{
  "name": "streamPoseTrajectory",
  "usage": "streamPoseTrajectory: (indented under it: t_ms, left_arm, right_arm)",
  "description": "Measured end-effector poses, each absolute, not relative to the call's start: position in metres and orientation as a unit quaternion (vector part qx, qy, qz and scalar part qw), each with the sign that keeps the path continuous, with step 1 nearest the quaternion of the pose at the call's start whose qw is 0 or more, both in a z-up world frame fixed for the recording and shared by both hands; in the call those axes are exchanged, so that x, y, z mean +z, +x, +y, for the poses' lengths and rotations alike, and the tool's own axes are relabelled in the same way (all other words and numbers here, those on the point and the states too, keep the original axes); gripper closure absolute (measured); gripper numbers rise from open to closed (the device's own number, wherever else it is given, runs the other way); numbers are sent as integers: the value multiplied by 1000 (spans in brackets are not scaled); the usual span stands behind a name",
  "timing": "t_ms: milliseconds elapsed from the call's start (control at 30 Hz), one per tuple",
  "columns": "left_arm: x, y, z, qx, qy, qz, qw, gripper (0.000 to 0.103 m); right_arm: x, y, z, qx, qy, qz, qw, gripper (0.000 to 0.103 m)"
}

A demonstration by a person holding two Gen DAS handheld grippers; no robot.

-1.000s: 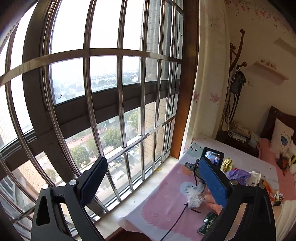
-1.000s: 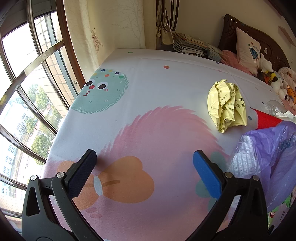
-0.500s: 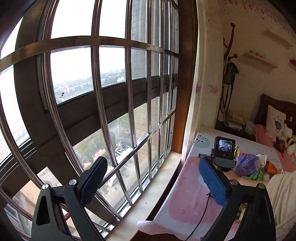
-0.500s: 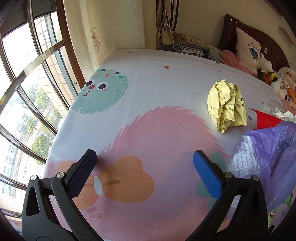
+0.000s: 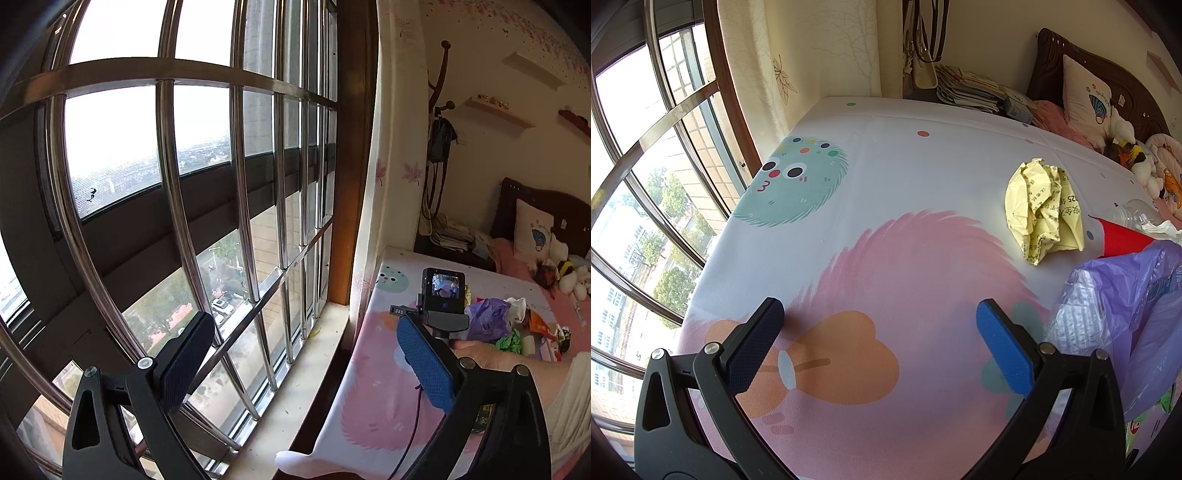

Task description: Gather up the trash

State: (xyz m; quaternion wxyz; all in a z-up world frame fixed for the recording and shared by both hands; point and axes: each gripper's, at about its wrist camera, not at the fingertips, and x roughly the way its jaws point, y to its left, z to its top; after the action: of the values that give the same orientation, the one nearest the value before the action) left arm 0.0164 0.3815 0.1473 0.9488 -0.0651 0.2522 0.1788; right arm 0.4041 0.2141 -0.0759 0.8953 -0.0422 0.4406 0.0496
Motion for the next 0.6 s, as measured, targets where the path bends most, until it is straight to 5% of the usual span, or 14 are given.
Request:
streamPoseTrajectory:
  t_ms: [600]
  left_arm:
    - [131, 35, 385, 140, -89, 274, 947, 3]
  right_arm:
    - [-76, 404, 214, 43, -34, 441, 896, 0]
